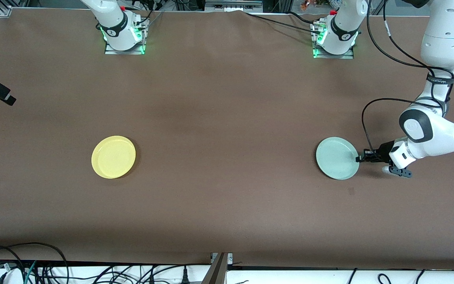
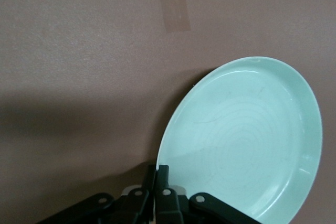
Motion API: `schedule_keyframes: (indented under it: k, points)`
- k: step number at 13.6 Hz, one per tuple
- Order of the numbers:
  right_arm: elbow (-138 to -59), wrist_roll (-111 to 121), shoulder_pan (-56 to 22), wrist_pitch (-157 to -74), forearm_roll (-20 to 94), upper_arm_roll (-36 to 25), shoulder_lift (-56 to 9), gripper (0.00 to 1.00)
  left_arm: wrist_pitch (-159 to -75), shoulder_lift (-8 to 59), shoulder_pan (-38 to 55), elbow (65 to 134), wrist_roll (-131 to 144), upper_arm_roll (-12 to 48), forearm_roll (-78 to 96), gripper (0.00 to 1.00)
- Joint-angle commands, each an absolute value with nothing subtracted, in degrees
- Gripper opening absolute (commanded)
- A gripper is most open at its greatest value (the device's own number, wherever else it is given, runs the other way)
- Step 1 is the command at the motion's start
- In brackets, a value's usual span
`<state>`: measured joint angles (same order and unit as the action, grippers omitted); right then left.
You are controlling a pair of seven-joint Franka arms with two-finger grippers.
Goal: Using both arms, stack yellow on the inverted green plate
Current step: 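Lift the green plate's rim with the left gripper, tilting it up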
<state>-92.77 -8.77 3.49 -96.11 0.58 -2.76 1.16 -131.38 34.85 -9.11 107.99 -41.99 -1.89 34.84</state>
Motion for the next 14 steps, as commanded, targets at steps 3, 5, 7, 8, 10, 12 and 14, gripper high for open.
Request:
schedule_keyframes:
  k: [3, 5, 7, 8, 10, 12, 14]
  points:
    - [-92.55, -7.3, 3.25, -95.27, 0.35, -2.29, 0.97, 1.0, -131.48, 33.84, -8.35, 103.46, -43.24, -1.32, 32.34, 0.0]
    - [-92.55, -5.38, 2.64, -95.27, 0.52, -2.37, -0.17, 1.0, -131.48, 33.4, -7.3, 101.35, -43.16, -1.05, 32.26, 0.0]
    - [-92.64, -4.31, 2.2, -95.19, 0.62, -2.37, -0.61, 1.0, -131.48, 33.4, -5.89, 99.33, -43.07, -0.88, 32.26, 0.0]
    - [-92.72, -4.22, 2.11, -95.19, 0.62, -2.29, -0.62, 1.0, -131.4, 33.4, -5.28, 98.45, -42.98, -0.88, 32.17, 0.0]
    - [-92.81, -3.96, 1.06, -95.27, 0.35, -2.29, -0.79, 1.0, -131.66, 33.05, -3.7, 97.04, -42.98, -0.44, 29.29, 0.0]
    - [-92.38, -3.52, 1.14, -95.1, 1.05, -2.37, -2.01, 1.0, -131.84, 33.05, -2.9, 94.58, -42.28, 1.66, 22.36, 0.0]
    - [-92.37, -3.6, 0.88, -94.31, 1.32, -2.2, -1.76, 1.0, -131.92, 33.05, -2.2, 92.64, -41.49, 4.12, 16.46, 0.0]
